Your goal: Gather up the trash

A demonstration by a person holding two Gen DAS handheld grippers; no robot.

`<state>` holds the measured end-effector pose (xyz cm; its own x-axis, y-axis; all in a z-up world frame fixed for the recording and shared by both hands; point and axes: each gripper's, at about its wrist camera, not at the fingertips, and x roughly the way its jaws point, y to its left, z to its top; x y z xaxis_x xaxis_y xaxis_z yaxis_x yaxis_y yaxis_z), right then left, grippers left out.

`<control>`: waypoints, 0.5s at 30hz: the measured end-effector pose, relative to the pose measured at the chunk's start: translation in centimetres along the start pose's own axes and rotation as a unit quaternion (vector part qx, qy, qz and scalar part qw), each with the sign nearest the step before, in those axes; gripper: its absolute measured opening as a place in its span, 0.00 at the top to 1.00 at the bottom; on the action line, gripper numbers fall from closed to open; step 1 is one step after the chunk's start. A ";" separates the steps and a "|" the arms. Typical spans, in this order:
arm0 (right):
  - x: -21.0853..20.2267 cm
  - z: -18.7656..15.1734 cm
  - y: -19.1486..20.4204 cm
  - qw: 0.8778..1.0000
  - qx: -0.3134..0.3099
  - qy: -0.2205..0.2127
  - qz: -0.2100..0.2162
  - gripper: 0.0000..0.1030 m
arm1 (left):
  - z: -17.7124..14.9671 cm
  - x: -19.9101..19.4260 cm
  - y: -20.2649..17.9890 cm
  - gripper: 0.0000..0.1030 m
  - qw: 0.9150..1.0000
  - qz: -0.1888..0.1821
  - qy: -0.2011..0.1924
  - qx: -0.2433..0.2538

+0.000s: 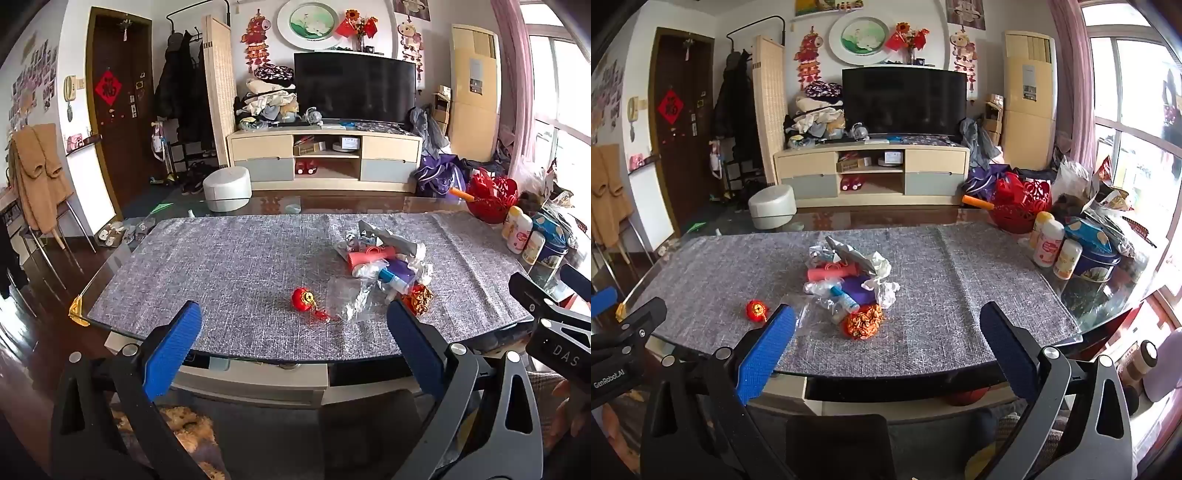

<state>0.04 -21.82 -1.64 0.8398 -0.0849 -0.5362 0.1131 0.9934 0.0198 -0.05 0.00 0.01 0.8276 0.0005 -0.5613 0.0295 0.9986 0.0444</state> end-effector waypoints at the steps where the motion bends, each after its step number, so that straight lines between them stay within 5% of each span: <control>1: 0.0 0.0 0.0 1.000 0.000 0.000 0.000 0.03 | 0.0 0.0 0.0 0.08 1.000 0.000 0.000 0.000; 15: -0.2 0.1 -0.3 1.000 0.002 -0.004 -0.001 0.03 | 0.9 -0.6 -1.1 0.08 1.000 -0.001 0.002 0.001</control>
<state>-0.14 -22.14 -1.40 0.8435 -0.0875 -0.5300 0.1169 0.9929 0.0222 -0.10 -1.11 1.04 0.8252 -0.0003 -0.5648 0.0312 0.9985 0.0450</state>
